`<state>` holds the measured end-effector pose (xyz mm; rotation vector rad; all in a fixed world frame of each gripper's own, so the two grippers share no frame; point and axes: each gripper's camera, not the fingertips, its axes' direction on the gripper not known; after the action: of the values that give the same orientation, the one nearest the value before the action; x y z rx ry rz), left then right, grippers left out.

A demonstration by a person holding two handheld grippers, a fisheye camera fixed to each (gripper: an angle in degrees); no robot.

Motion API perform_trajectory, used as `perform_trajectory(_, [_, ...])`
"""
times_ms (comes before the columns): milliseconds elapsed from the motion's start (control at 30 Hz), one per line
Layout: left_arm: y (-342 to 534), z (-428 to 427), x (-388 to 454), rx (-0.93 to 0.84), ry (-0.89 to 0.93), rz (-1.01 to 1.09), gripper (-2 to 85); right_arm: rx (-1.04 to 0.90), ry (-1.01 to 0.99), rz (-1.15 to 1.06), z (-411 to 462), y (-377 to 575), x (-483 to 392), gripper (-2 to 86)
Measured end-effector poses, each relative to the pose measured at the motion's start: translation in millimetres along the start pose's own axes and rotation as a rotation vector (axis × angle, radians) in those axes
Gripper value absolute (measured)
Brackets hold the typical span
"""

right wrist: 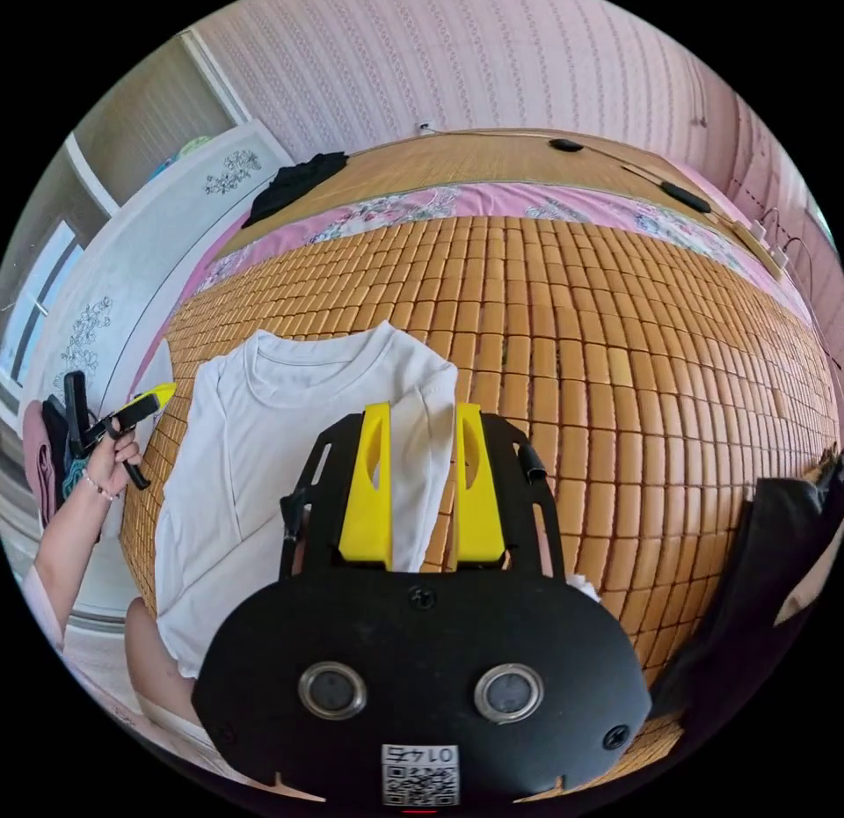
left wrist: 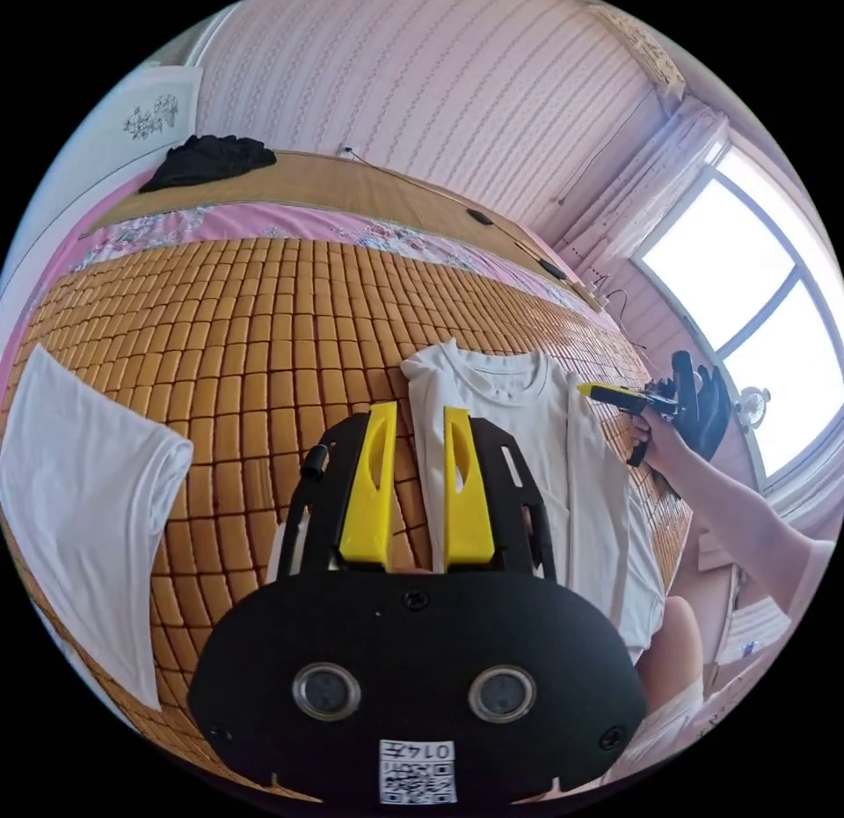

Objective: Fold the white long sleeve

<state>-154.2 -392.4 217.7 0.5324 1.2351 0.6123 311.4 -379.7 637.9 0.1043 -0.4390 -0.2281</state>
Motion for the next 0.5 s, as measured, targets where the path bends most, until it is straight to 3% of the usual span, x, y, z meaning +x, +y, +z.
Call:
perform_trajectory(267, [-25,32,-26,-0.134,0.081,-0.059,0.7,0.036,0.007,0.013,-20,-17,39,1.0])
perform_trajectory(400, [-36,16,-15,-0.071,-0.086,0.005,-0.8,0.132,-0.107,0.136,-47,-17,72,0.6])
perform_trajectory(500, [-46,-4,-4,0.02,-0.055,0.004,-0.9,0.205,-0.141,0.151,-72,-14,81,0.6])
